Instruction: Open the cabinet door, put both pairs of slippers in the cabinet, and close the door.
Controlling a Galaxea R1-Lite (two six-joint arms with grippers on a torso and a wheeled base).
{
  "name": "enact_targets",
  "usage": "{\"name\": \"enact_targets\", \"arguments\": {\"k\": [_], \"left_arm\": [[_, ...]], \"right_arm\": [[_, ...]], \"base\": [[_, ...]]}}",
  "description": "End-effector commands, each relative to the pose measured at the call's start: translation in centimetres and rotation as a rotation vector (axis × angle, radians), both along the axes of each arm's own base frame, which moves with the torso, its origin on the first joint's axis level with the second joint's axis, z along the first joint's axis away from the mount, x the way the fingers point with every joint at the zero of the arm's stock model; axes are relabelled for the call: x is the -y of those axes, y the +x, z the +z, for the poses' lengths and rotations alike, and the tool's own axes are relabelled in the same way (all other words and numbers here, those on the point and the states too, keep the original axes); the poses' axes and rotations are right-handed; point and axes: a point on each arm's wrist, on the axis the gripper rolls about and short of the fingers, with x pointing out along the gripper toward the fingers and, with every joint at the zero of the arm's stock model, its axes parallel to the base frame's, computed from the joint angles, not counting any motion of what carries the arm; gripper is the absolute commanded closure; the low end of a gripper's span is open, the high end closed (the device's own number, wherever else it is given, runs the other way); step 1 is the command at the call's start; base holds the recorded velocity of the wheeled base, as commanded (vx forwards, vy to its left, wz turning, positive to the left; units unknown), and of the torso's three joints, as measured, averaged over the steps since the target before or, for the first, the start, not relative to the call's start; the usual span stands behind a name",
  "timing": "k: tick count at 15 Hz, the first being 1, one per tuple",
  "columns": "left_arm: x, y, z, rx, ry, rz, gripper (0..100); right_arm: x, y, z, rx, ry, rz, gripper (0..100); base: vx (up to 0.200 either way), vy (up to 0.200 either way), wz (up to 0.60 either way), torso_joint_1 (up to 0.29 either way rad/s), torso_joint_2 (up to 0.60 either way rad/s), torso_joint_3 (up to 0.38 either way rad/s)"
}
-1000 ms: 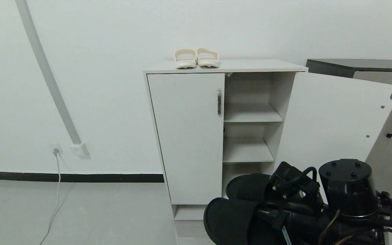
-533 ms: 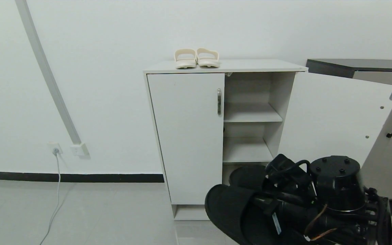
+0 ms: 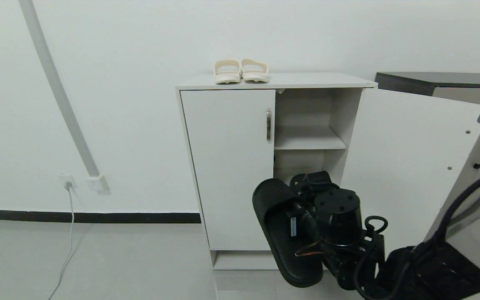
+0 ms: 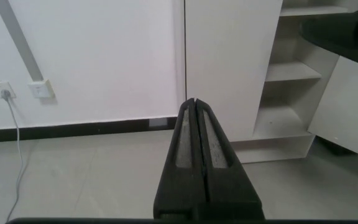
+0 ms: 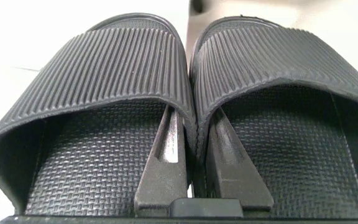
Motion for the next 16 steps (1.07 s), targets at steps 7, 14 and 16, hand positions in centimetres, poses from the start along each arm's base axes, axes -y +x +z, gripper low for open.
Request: {"name": "enact_targets", "arguments": {"k": [7,14,16], "left_arm": [[0.0,0.0,0.0,-0.004,-0.002,0.000,100],[0.0,0.0,0.0,-0.003,-0.003,0.000,100],[0.0,0.0,0.0,-0.003,-0.003,0.000,100]], "right_arm": [[-0.4,5.5,-3.8,0.002,0.016,-0.256,100],[-0.5,5.7,-5.0,-0.017,0.001,-0.257,100],[-0.6,5.7,-5.4,-0.024,-0.007,-0.256,100]], "base": [[0.000,-0.057,0.00,0.001,0.00,0.000],[0.000,-0.143,0.00,0.005,0.00,-0.001],[0.000,0.000,0.00,0.000,0.00,0.000]]}}
